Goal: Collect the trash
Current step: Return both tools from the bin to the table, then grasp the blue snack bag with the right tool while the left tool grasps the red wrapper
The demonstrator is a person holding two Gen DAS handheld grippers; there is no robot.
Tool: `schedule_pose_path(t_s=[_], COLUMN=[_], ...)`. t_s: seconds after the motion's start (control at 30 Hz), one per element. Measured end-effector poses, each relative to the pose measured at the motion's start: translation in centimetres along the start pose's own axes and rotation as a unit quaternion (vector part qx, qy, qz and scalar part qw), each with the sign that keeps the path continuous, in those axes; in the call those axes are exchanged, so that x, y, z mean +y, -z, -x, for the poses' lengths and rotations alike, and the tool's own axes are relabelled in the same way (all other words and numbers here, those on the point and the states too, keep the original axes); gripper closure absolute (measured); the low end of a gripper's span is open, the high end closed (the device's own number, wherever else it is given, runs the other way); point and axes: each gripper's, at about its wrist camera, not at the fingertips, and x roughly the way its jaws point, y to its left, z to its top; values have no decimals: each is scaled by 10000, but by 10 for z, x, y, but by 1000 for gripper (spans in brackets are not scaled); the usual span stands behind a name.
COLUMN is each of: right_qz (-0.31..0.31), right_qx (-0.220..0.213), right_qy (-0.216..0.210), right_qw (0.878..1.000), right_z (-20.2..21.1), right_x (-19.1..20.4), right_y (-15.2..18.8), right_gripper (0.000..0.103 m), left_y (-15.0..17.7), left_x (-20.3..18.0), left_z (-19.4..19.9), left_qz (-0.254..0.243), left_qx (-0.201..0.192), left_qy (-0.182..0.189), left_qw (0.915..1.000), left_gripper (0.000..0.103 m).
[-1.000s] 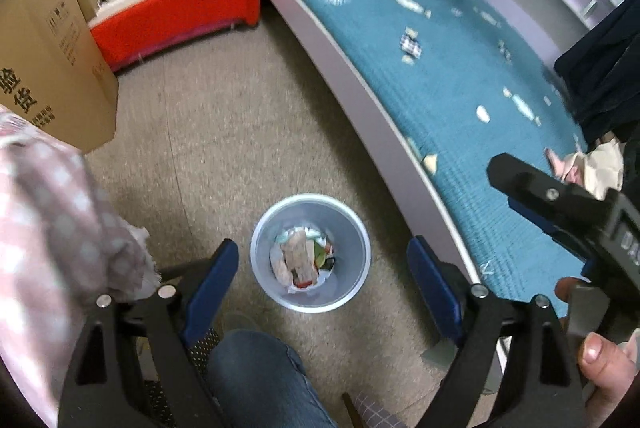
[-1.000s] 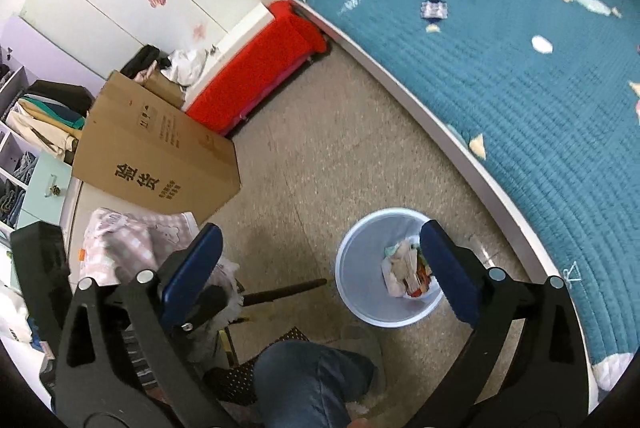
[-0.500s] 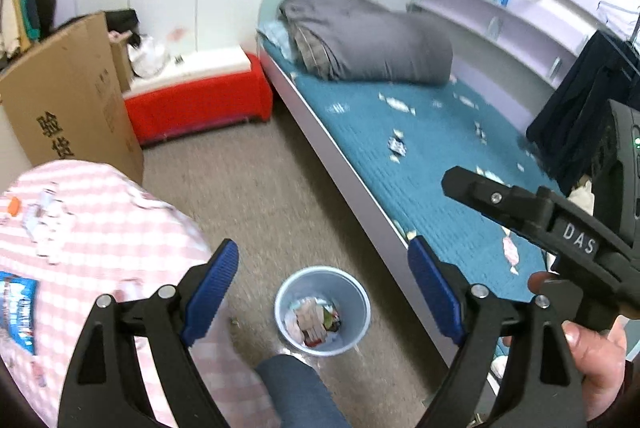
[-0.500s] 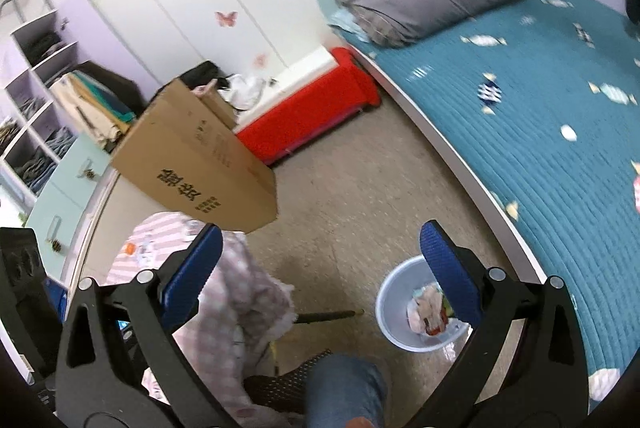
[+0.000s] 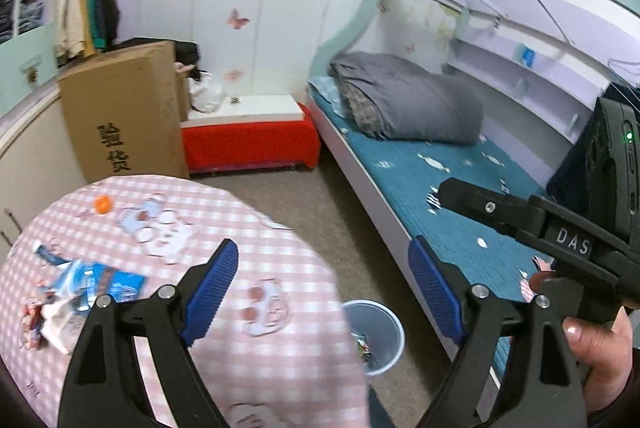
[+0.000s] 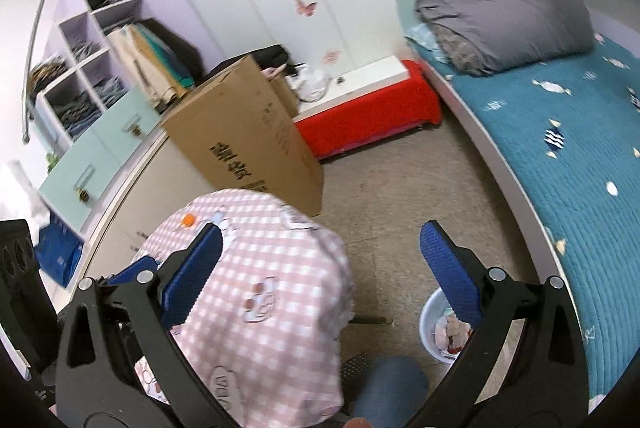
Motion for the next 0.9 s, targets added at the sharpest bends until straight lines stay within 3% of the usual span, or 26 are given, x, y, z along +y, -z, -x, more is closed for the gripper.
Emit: schedule_pose_path(t_s=[0.53,0.7,0.9], right_qz=[1034,1323,1674], right_qx=[784,1006,1329], right_qy=[-635,-789,-1014], right_qw=[9895,9829,9716], right_z=[-68,-86,-112], right_x=[123,155,188], right_y=[40,53,68], right_gripper=[6,6,6], left_y=[39,58,83], left_x=[142,182,233], left_z=[56,69,76], left_qz=[969,1290,1775], left_qx=[-224,-255,-174], left_qy=[-937,-1283,-1775], left_qw=[9906,9830,9678], left_gripper=[18,18,18])
